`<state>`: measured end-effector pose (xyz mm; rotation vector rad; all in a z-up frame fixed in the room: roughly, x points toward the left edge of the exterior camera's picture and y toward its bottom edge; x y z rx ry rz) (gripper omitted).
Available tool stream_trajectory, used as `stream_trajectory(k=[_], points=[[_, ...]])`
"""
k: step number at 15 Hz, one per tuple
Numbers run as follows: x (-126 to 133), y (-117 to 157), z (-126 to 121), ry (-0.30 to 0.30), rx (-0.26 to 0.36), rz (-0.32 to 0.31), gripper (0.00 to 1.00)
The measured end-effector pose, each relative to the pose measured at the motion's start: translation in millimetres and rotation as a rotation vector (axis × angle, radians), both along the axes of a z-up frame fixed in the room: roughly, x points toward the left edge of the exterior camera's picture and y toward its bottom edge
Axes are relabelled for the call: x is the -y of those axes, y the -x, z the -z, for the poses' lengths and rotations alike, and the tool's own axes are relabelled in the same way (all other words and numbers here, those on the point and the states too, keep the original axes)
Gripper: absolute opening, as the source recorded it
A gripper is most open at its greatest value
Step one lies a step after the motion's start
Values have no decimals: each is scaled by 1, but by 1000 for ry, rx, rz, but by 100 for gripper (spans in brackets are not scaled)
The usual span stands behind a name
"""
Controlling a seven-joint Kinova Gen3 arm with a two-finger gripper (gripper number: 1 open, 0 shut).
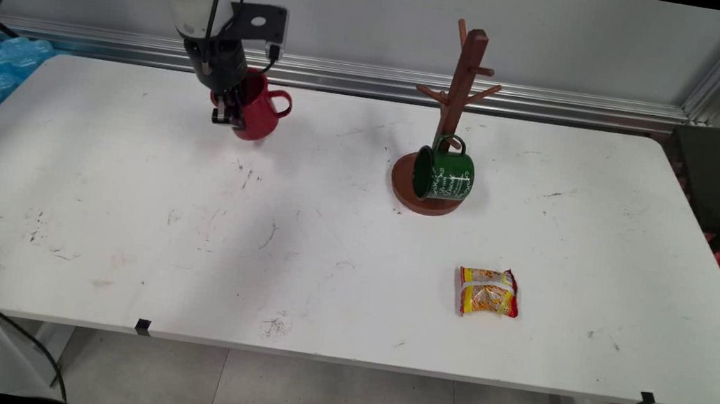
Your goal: Place the picked object on the table
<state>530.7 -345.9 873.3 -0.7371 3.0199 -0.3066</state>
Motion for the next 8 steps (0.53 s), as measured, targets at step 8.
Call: stream_trajectory(k=[8], points=[[2,-10,27,-87,71,60,0]])
